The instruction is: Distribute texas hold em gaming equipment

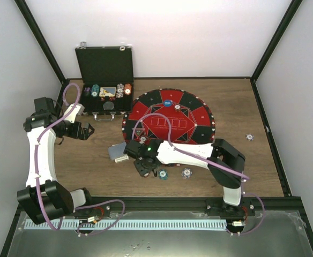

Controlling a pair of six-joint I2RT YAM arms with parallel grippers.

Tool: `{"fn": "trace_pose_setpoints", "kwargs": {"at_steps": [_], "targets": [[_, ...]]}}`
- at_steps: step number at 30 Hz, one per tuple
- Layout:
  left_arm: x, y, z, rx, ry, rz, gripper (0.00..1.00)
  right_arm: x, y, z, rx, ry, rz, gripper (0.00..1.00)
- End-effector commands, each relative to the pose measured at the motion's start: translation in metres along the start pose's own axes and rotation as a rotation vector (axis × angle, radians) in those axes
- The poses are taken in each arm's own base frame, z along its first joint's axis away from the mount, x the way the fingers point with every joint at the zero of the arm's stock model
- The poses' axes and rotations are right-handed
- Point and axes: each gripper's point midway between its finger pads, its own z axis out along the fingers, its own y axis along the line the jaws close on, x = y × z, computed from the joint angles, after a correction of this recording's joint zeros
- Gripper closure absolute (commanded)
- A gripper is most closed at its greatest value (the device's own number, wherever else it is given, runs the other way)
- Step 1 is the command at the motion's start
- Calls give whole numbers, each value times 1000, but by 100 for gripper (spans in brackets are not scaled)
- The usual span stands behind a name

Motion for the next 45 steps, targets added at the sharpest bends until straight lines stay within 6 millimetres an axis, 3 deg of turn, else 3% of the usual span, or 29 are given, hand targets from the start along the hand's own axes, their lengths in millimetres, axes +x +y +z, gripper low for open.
{"fn": "trace_pose_setpoints", "kwargs": {"at_steps": [1, 10, 14, 31, 37, 43, 45], "targets": [[-2, -4, -7, 3, -20, 16, 0, -20, -23, -30, 14, -71, 60, 77], [-2, -6, -8, 9, -20, 14, 0, -23, -133, -27, 92, -91, 253, 76], [-1, -7, -8, 12, -18, 18, 0, -16, -160, -15, 103, -75, 297, 76], [1, -9, -10, 23, -1, 16, 0, 7, -194, 42, 131, 24, 345, 75], [2, -11, -14, 18, 5, 28, 0, 3, -193, 41, 128, 31, 347, 38], [0, -15, -20, 18, -6, 66, 0, -21, -194, 2, 149, -7, 374, 17], [2, -16, -20, 23, -2, 77, 0, -29, -192, -16, 133, -33, 402, 14]]}}
